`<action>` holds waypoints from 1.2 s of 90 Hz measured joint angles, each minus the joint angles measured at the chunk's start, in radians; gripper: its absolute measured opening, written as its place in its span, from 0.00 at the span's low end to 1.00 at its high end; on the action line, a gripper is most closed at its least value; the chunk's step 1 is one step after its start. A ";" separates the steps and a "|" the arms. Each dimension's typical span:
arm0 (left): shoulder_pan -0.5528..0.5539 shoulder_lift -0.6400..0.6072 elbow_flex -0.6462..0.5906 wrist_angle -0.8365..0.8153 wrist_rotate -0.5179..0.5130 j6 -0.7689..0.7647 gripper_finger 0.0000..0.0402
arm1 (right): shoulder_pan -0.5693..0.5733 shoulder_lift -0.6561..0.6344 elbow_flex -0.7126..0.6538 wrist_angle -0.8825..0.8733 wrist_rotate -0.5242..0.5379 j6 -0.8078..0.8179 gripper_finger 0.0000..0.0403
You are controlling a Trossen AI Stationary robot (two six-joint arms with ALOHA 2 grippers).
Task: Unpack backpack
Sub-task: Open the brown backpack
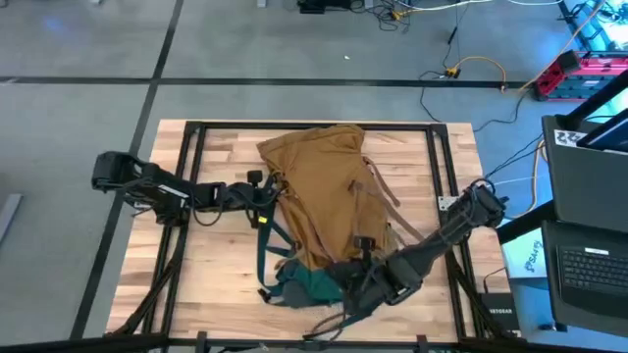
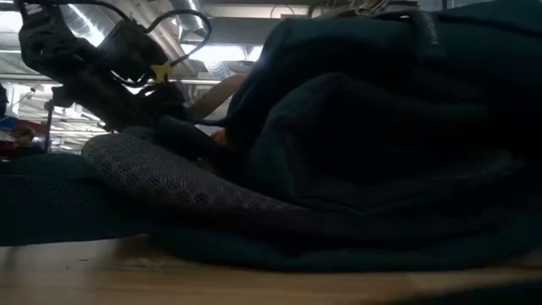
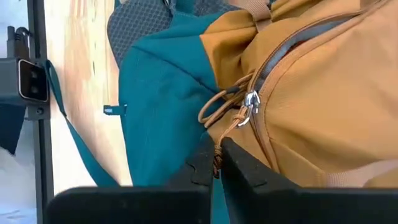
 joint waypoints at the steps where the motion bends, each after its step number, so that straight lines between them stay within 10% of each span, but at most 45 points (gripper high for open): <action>1: -0.003 -0.004 0.000 0.002 0.000 0.000 0.00 | 0.003 0.000 0.000 0.000 0.004 0.002 0.00; 43: -0.232 -0.330 0.001 0.043 -0.005 0.106 0.33 | 0.003 0.006 0.002 0.009 0.038 -0.014 0.00; 72: -0.312 -0.231 0.040 0.153 0.052 0.159 0.57 | -0.024 0.006 0.002 0.016 0.064 -0.051 0.00; 108: -0.300 0.107 0.342 0.157 0.052 0.331 0.60 | -0.044 0.007 0.001 0.021 0.067 -0.052 0.00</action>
